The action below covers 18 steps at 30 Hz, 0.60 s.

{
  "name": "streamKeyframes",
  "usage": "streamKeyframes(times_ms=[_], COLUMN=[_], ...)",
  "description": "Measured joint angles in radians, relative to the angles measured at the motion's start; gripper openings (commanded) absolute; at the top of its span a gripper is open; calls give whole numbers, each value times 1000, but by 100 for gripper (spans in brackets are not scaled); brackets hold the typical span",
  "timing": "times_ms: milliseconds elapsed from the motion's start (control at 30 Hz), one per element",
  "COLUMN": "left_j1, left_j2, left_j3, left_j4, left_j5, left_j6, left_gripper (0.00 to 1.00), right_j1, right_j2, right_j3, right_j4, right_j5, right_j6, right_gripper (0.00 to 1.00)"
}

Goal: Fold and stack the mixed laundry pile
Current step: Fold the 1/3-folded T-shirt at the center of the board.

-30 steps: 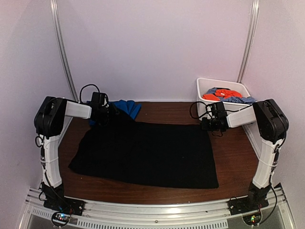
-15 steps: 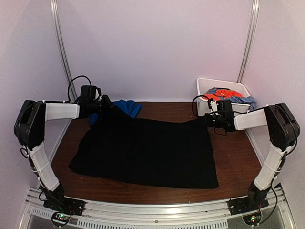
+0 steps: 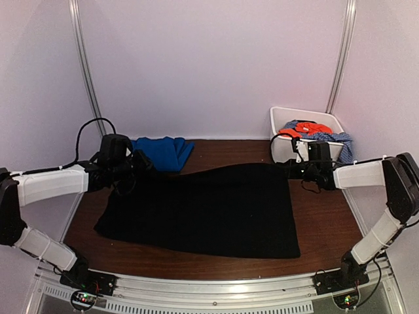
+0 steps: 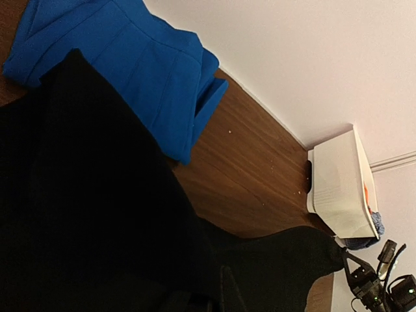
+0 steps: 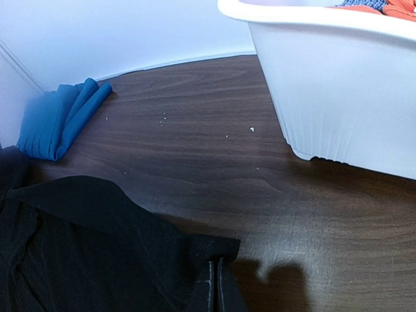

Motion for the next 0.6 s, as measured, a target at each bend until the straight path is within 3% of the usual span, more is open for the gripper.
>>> streamKeyframes(times_ms=[333,600], left_j1=[-101,-164], left_j2=[-259,-269], left_j3=[-76,-170], left_j4=[-226,-309], left_j5=[-238,-295], left_j6=[-134,-251], left_gripper=[0,0], right_j1=[15,21], right_j2=[-175,-248], right_j3=[-147,-238], right_j4=[0,-17], right_j5=[-13,8], right_j6=[16,36], right_gripper=[0,0])
